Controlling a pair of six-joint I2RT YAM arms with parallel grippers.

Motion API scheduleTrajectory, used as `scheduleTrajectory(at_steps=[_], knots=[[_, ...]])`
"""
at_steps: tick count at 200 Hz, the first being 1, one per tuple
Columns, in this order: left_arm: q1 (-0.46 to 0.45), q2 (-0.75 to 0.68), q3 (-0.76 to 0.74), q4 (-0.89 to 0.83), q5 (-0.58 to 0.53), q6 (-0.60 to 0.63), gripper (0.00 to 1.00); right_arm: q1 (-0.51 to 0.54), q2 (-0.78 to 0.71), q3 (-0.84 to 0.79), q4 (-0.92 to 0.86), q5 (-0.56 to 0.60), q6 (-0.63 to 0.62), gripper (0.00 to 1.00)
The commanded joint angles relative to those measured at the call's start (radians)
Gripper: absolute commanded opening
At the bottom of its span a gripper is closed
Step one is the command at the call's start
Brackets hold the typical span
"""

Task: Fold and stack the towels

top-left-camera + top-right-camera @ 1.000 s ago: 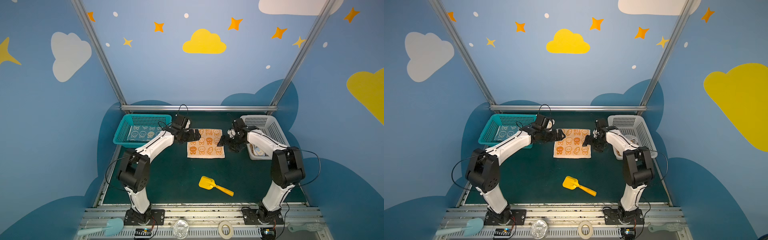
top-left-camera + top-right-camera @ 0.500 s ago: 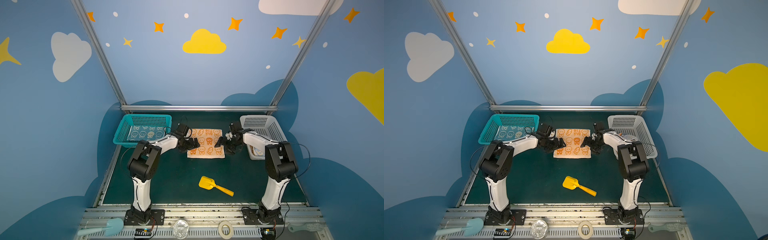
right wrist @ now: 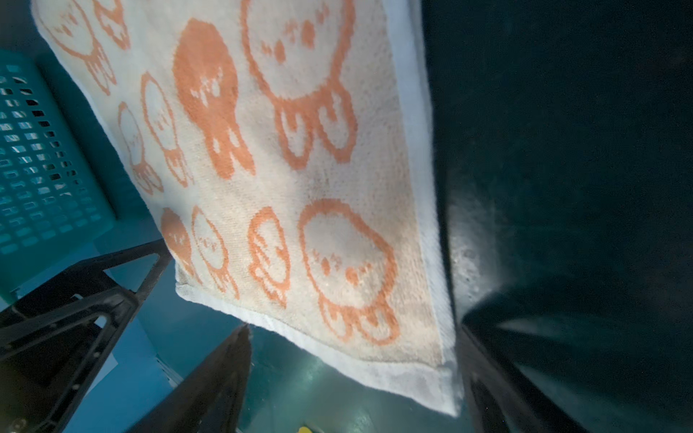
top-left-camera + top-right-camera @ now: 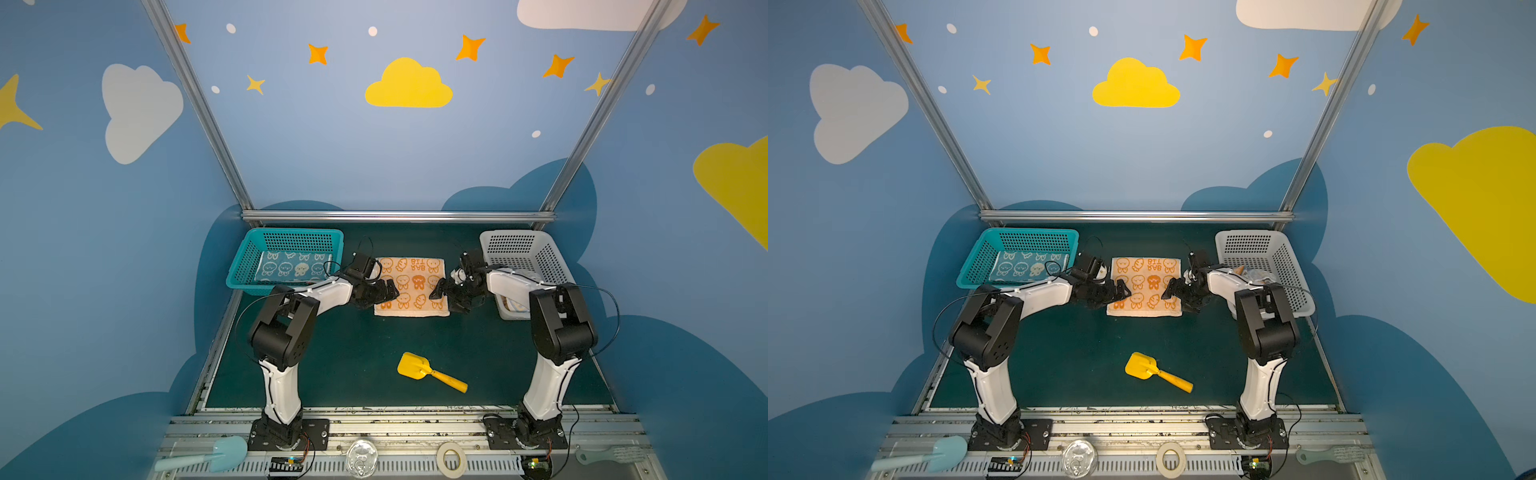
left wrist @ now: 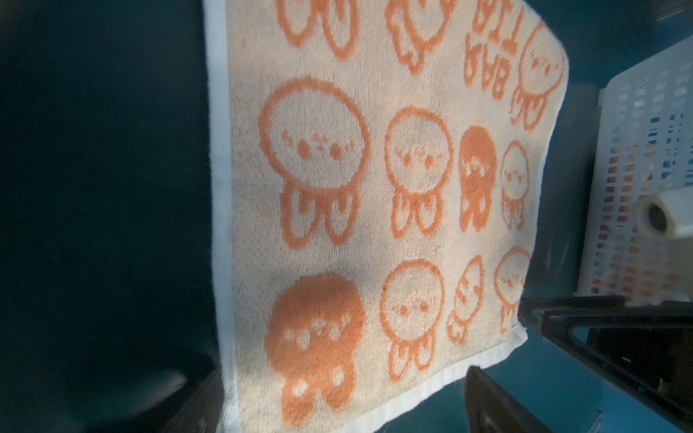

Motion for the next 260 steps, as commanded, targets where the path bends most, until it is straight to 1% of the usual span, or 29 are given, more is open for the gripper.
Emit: scheduleTrajectory(at_steps=[1,15,29,46,58,85,115,135,149,179,194,215,234,245,260], knots=[[-0.004,-0.044,-0.035,-0.079,-0.006,0.001,0.99,0.006,-0.027,-0.025,-0.083,0.04,-0.033,0.86],[-0.004,-0.082,-0.021,-0.089,-0.01,0.008,0.99,0.004,-0.061,0.006,-0.122,0.069,-0.054,0.86],[0.001,-0.106,0.026,-0.107,-0.002,0.024,0.99,-0.007,-0.085,0.053,-0.153,0.081,-0.067,0.87],[0.02,-0.088,0.125,-0.122,0.074,0.027,0.99,-0.026,-0.075,0.143,-0.193,0.052,-0.081,0.88],[0.027,-0.056,0.211,-0.146,0.071,0.035,1.0,-0.035,-0.048,0.217,-0.217,0.039,-0.086,0.88],[0.044,0.055,0.399,-0.169,0.077,0.021,0.99,-0.048,0.034,0.364,-0.196,0.006,-0.054,0.88],[0.055,0.19,0.558,-0.145,0.085,-0.021,1.0,-0.07,0.185,0.526,-0.14,-0.094,-0.003,0.88],[0.064,0.279,0.64,-0.121,0.096,-0.044,0.99,-0.078,0.273,0.601,-0.079,-0.174,0.022,0.88],[0.071,0.343,0.703,-0.098,0.138,-0.044,0.99,-0.081,0.323,0.652,-0.067,-0.186,0.03,0.88],[0.085,0.465,0.837,-0.117,0.146,-0.057,0.99,-0.098,0.415,0.721,-0.022,-0.234,0.069,0.88],[0.093,0.516,0.888,-0.118,0.15,-0.078,0.99,-0.102,0.463,0.767,-0.022,-0.249,0.078,0.88],[0.101,0.561,0.943,-0.141,0.145,-0.075,1.0,-0.099,0.509,0.812,-0.01,-0.276,0.077,0.88],[0.106,0.567,0.948,-0.145,0.124,-0.061,1.0,-0.097,0.534,0.832,0.021,-0.286,0.082,0.88],[0.115,0.575,0.948,-0.136,0.137,-0.07,0.99,-0.097,0.55,0.846,0.044,-0.295,0.092,0.88],[0.123,0.593,0.948,-0.134,0.143,-0.077,0.99,-0.095,0.584,0.888,0.029,-0.294,0.097,0.88]])
